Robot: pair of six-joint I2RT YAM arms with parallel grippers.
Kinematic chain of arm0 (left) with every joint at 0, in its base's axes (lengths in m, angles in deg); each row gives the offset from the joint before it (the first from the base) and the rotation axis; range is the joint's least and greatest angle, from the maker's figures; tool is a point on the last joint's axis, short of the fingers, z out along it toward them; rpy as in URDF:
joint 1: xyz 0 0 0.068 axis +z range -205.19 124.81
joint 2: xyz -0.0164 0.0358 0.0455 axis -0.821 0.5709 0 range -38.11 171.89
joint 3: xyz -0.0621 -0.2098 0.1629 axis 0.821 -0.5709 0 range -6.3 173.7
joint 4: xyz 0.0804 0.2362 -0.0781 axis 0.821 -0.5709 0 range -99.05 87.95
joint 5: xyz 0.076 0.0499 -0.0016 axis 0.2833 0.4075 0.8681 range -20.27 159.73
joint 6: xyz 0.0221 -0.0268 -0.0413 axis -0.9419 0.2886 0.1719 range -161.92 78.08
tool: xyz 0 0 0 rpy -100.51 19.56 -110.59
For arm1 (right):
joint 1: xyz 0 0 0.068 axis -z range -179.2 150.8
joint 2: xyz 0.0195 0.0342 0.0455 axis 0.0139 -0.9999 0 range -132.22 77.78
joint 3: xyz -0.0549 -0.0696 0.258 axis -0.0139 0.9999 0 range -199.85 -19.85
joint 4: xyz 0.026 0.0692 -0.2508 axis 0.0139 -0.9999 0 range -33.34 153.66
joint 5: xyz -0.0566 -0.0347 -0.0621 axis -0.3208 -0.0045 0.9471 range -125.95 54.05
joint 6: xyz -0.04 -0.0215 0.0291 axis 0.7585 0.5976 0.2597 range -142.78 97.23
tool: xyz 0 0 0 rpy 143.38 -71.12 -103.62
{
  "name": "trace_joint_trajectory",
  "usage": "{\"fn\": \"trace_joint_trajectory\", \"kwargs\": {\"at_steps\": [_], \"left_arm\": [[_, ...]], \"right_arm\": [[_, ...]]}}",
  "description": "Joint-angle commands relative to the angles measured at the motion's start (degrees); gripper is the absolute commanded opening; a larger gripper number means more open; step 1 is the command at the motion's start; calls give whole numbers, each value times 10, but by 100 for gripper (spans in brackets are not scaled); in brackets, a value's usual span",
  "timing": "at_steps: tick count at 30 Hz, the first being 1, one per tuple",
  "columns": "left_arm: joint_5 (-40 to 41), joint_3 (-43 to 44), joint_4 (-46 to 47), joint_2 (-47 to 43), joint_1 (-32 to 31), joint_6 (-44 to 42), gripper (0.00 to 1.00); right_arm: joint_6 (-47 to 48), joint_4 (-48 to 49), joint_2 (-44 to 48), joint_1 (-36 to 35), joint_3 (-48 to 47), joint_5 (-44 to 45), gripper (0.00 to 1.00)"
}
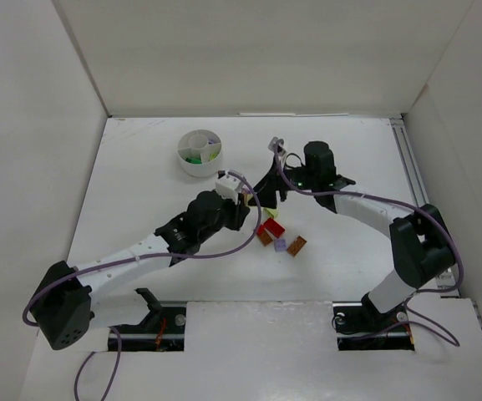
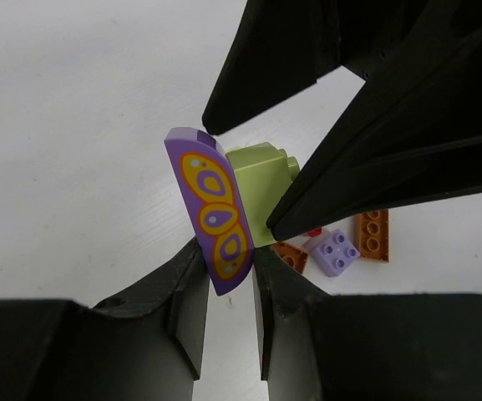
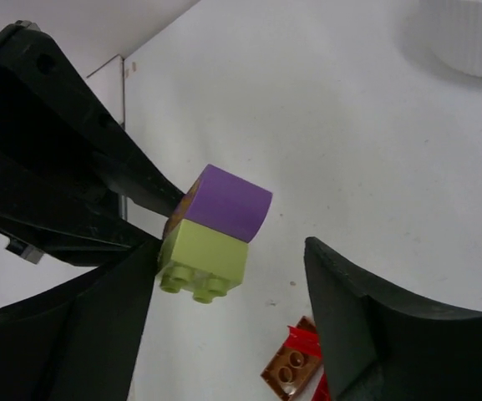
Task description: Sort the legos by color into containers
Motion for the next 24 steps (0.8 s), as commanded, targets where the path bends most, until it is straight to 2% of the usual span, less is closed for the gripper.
{"fn": "trace_joint_trajectory", "kwargs": {"at_steps": [1,2,4,5,8,9,11,12,13,14,22,24], "left_arm": [[47,31,37,-11,-15,-6,0],[56,31,37,-11,-15,-6,0],[56,31,43,-11,-15,-6,0],[56,31,43,-11,-15,-6,0],[90,31,55,-11,-20,2,0],[104,25,55,-11,-20,2,0],[175,25,55,-5,-20,30,0],[197,25,55,-5,-20,30,0],[217,31,55,-5,-20,40,0],[242,31,50,-5,-12,46,0],[234,36,50,-5,89,85,0],[221,36,43,-11,121,108,0]], "right_arm": [[-5,27,1,-11,-24,8,73],[-5,27,1,-11,-24,8,63],[-5,21,1,-11,-24,8,52],[-5,21,1,-11,-24,8,44],[-11,21,-5,-11,-36,-14,31],[-11,21,-11,-6,-36,-14,24],[-11,21,-17,1,-36,-26,20],[-11,21,-17,12,-36,-32,14],[-11,21,-17,20,-29,-32,0],[-11,21,-17,29,-29,-37,0],[12,15,-1,92,-17,-66,0],[45,-11,-9,92,-49,-61,0]]}}
